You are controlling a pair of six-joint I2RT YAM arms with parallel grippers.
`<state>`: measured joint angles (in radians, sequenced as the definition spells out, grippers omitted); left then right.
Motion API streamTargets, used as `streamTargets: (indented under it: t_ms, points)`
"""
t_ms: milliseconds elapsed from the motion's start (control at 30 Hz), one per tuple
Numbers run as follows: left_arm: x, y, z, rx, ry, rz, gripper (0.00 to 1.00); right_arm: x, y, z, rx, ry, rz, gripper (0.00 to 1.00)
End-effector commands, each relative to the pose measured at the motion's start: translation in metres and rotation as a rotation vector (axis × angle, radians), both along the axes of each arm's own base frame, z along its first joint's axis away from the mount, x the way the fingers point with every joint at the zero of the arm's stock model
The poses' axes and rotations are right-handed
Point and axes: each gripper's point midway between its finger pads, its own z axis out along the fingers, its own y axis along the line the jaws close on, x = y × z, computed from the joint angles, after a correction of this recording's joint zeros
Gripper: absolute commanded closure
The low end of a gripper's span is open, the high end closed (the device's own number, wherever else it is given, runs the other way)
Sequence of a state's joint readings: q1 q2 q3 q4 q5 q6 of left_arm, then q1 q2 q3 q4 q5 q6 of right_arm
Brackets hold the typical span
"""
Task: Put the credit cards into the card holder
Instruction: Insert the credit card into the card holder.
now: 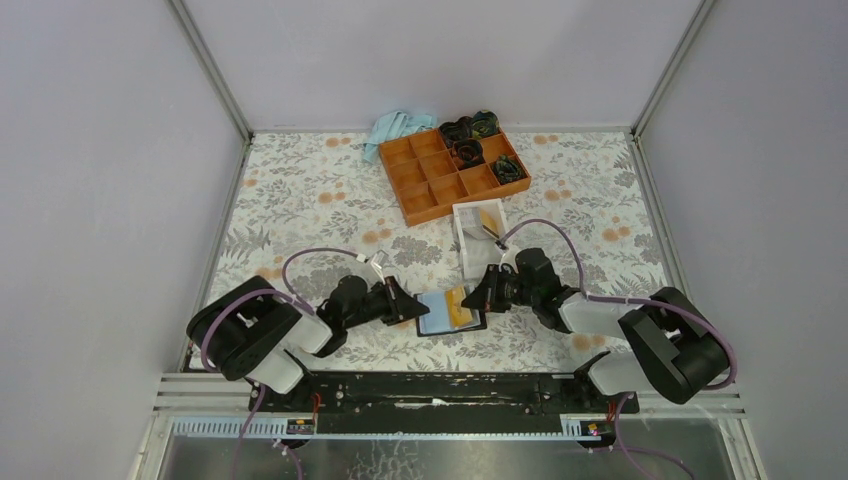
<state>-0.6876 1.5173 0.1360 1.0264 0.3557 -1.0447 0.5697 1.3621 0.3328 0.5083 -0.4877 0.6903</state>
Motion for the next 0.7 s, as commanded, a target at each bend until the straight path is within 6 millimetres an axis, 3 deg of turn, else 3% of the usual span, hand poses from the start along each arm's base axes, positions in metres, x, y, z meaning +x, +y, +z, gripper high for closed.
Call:
streamTargets:
  t_ms: [0,667]
  points:
    - [0.002,0.003,0.005,-0.006,-0.052,0.016,0.84,0.008,0.01,0.012,0.056,-0.034,-0.003,1.0]
    - [-0.004,0.026,-0.024,0.165,-0.03,0.099,0.92,0.007,0.008,0.007,0.06,-0.007,-0.035,1.0]
